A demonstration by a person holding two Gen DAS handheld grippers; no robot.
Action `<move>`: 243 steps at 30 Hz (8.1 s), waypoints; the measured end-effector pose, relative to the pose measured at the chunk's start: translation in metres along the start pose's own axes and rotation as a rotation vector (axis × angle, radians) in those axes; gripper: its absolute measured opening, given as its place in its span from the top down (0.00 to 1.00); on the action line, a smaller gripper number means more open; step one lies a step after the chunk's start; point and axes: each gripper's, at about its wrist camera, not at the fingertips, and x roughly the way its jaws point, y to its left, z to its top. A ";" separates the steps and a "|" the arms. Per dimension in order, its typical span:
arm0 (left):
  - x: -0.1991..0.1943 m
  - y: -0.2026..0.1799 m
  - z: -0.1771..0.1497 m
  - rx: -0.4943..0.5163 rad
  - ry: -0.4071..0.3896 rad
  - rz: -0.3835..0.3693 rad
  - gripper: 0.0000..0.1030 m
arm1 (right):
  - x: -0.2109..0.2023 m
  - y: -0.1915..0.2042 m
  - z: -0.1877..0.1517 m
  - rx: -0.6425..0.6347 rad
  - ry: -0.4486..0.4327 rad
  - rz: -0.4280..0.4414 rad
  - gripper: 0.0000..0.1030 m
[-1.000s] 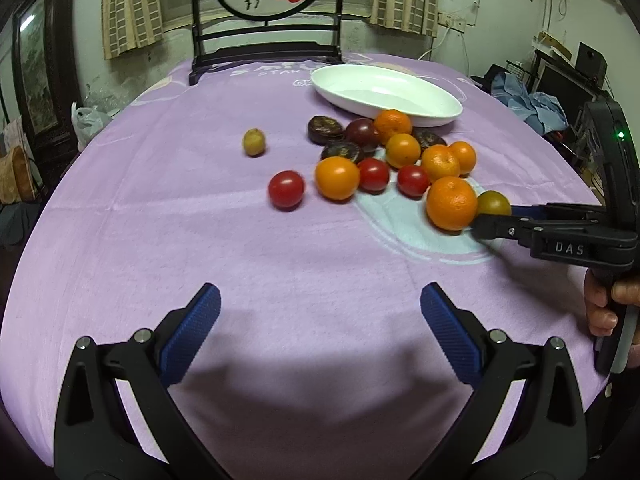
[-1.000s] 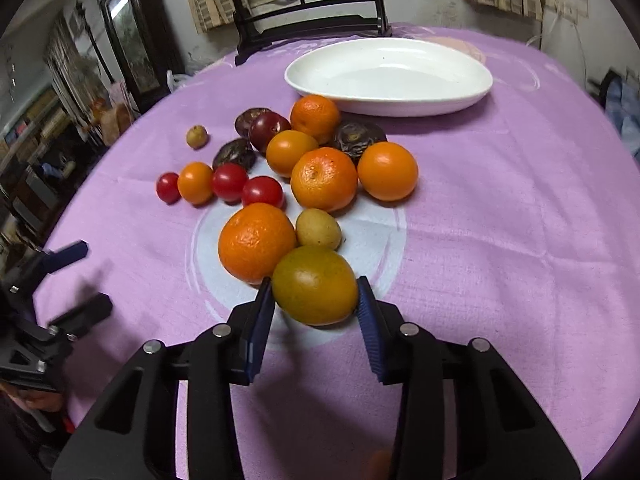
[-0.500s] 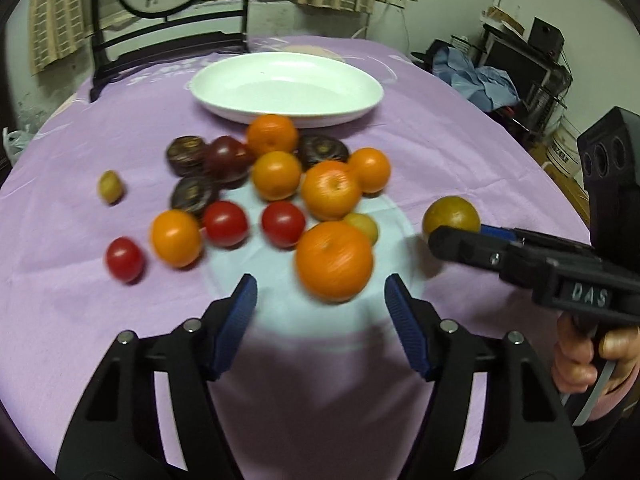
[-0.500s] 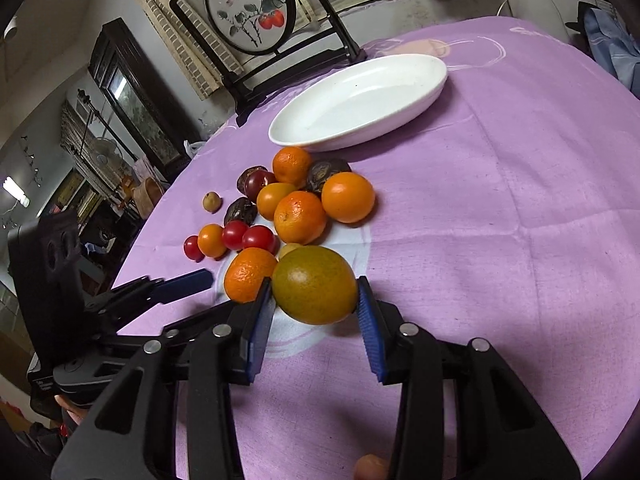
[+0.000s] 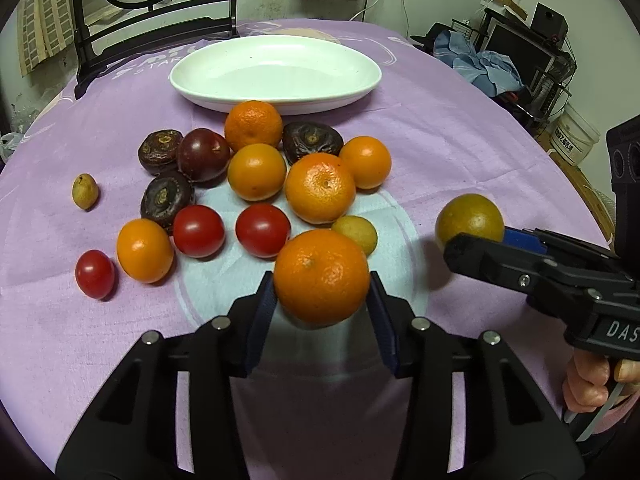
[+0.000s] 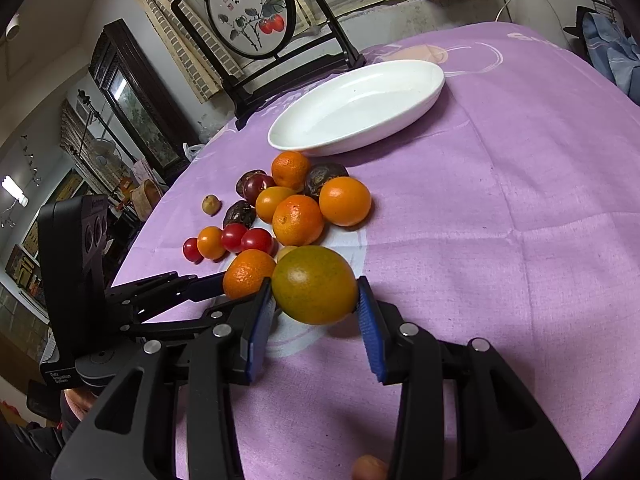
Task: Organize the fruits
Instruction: 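Carry both fruits over the white plate and open both grippers to drop them, then grasp a tangerine with the right gripper while the left gripper grasps a red cherry tomato, then carry both fruits over the white plate and open both grippers to release them, then grasp a small yellow-green fruit with the right gripper while the left gripper grasps an orange tomato, then carry both fruits over the white plate and open both grippers to release them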
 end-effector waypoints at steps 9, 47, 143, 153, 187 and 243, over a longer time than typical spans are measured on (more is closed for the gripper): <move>-0.037 0.016 0.035 0.006 -0.140 -0.036 0.56 | 0.007 0.012 0.056 -0.059 -0.101 -0.105 0.60; -0.055 0.094 0.088 -0.105 -0.288 0.191 0.11 | 0.058 0.009 0.089 -0.221 -0.012 -0.184 0.38; -0.043 0.103 0.105 -0.081 -0.296 0.286 0.03 | 0.054 0.034 0.113 -0.246 -0.275 -0.085 0.01; -0.066 0.139 0.050 -0.174 -0.283 0.320 0.03 | 0.058 0.042 0.070 -0.236 -0.002 -0.030 0.01; -0.052 0.097 0.011 0.120 -0.158 0.112 0.12 | 0.061 0.037 0.038 -0.253 0.143 -0.090 0.74; 0.050 0.076 0.153 -0.033 -0.123 0.099 0.61 | 0.123 0.004 0.140 -0.160 -0.089 -0.188 0.71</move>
